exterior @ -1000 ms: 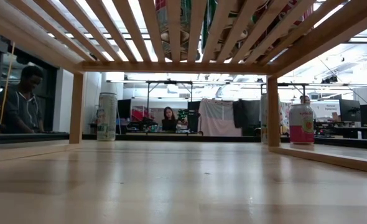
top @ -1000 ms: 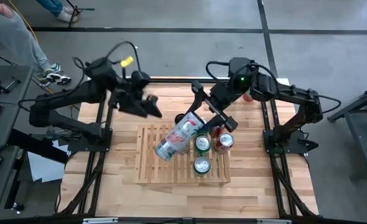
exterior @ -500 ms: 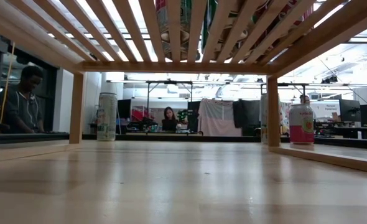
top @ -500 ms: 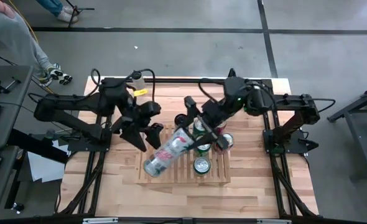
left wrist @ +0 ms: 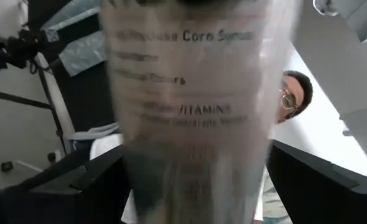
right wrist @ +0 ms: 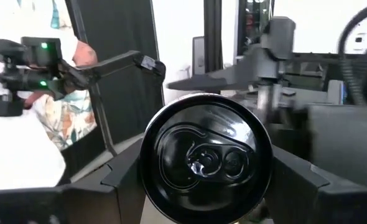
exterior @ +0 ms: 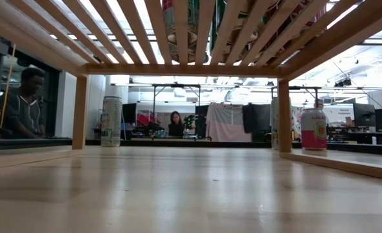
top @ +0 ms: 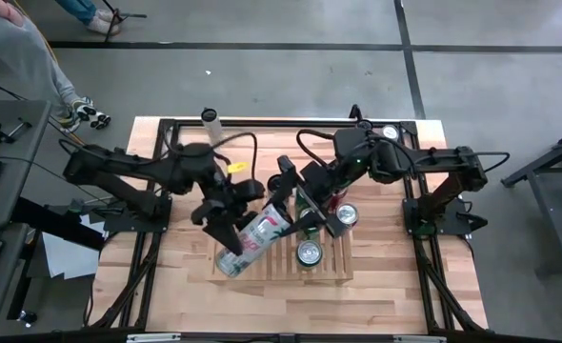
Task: Place canned beverage on shelf
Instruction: Put the white-pink soda can on the shelf aligned with the other white-pink soda cans
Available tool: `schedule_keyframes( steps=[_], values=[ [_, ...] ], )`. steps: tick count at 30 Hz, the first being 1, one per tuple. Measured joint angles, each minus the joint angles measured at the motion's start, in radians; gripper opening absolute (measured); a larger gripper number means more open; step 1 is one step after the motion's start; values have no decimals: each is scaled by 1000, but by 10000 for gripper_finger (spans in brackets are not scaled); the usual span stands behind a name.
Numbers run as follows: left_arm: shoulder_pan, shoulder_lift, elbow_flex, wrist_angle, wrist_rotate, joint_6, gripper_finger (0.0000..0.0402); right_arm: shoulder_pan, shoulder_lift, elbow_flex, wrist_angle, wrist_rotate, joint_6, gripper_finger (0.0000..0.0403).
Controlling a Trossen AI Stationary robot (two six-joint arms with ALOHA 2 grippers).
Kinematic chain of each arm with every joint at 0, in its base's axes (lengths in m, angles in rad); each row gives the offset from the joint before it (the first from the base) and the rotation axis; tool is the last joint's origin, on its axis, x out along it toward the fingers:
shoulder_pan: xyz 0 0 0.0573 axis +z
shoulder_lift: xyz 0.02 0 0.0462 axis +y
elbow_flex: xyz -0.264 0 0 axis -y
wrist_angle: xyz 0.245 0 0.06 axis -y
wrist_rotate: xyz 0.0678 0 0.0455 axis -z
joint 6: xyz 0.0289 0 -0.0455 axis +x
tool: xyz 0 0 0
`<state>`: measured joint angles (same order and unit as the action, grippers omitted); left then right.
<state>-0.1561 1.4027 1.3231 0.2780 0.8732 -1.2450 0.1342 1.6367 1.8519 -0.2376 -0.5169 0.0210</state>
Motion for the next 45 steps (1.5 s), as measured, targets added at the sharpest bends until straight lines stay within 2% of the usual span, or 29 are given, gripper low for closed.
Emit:
schedule_keyframes(
  steps=[5,16,19,23,28,30,34,36,41,45],
  values=[
    [-31,32,0,87,-39,-34,333,-11,-2,0,-23,-14,-12,237],
    [-36,34,0,88,-76,-7,326,-17,-2,1,-30,-51,-48,237],
    [-35,34,0,76,-79,-2,301,-18,-2,1,-28,-51,-56,237],
    [-26,34,0,70,-77,1,235,-25,-2,2,-26,-52,-59,237],
    [-3,33,0,65,-53,7,229,-34,-4,2,-25,-56,-54,237],
    [8,33,0,67,-32,4,229,-37,-8,2,-26,-52,-42,265],
    [30,28,0,56,16,-11,229,-56,-28,1,-32,-45,28,360],
    [44,20,0,54,38,-8,229,-71,-49,1,-34,-44,32,385],
    [88,-26,1,42,75,29,229,-117,-107,1,-85,-16,61,383],
    [129,-93,1,-77,41,163,229,-144,-151,1,-142,15,87,383]
  ],
)
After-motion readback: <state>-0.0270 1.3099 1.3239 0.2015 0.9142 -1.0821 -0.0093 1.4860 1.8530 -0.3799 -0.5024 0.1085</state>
